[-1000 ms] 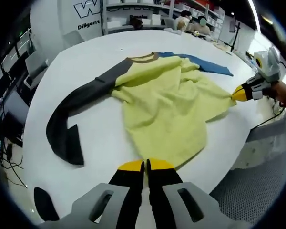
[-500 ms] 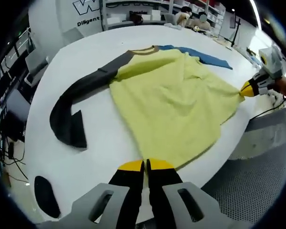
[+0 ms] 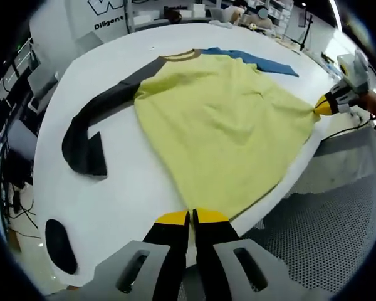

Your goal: Fold the garment on the visible template until the final outline fits inside the template.

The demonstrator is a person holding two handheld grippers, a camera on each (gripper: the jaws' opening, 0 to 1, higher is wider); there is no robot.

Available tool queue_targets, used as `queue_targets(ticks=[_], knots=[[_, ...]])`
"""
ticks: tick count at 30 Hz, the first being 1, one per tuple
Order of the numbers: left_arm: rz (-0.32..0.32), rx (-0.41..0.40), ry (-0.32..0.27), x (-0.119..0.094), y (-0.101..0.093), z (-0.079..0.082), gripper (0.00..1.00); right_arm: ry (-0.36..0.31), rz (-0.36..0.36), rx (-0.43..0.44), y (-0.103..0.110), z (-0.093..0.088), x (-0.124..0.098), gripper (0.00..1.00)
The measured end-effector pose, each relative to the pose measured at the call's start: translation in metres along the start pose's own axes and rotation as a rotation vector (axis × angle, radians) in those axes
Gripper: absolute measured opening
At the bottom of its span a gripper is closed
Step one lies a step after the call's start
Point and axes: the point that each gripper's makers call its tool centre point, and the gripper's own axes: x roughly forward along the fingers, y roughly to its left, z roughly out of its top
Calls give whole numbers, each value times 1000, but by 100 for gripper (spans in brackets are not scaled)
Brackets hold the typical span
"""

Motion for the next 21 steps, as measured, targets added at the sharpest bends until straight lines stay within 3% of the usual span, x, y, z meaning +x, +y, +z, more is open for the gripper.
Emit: queue_targets(ticks=[8,21], knots=[[35,40,84,5,4,-19,2,74,11,-3,5,-20,6,0],[25,55,131,13,-3,-30,2,118,4,-3,4,-33,12,0]])
